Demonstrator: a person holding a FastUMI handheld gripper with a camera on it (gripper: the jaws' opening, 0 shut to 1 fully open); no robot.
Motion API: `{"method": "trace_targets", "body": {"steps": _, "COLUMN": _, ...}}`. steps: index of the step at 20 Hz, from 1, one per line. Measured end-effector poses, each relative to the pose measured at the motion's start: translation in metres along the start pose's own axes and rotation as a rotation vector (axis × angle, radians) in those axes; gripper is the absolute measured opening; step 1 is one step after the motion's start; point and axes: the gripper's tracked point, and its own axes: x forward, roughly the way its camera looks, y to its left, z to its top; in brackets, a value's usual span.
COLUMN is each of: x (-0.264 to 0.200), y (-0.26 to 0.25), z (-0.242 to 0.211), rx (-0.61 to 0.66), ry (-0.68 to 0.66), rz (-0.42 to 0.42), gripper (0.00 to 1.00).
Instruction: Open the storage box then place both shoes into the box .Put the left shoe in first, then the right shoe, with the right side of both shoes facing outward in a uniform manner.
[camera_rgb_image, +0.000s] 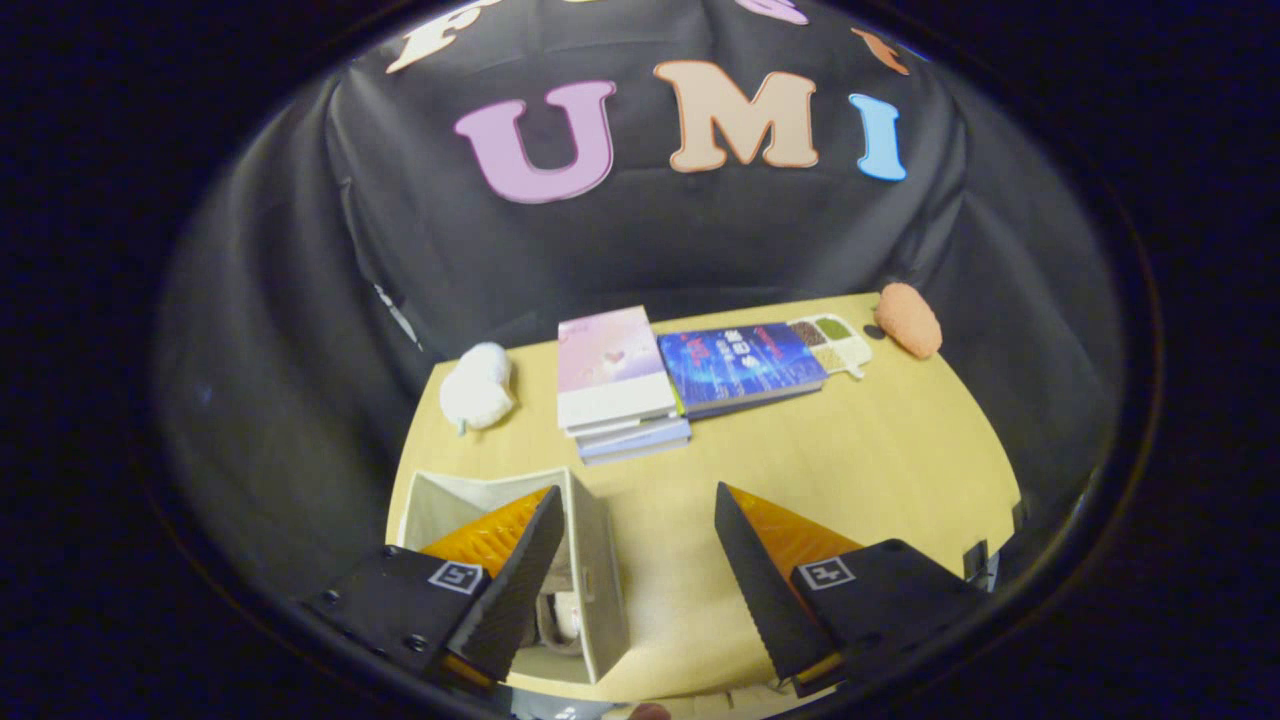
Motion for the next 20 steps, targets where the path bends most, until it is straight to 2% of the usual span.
{"method": "trace_targets", "body": {"steps": 5, "x": -0.013, "y": -0.023, "z": 0.080, "rx": -0.029, "ry": -0.276, "rz": 0.058, "gripper": 0.97}}
{"method": "trace_targets", "body": {"steps": 10, "x": -0.042, "y": -0.047, "z": 0.127, "rx": -0.115, "ry": -0.505, "rz": 0.044, "gripper": 0.97}}
{"method": "trace_targets", "body": {"steps": 14, "x": -0.067, "y": -0.054, "z": 0.138, "rx": -0.175, "ry": -0.626, "rz": 0.082, "gripper": 0.96}}
{"method": "trace_targets", "body": {"steps": 20, "x": -0.071, "y": -0.073, "z": 0.132, "rx": -0.185, "ry": -0.659, "rz": 0.121, "gripper": 0.96}}
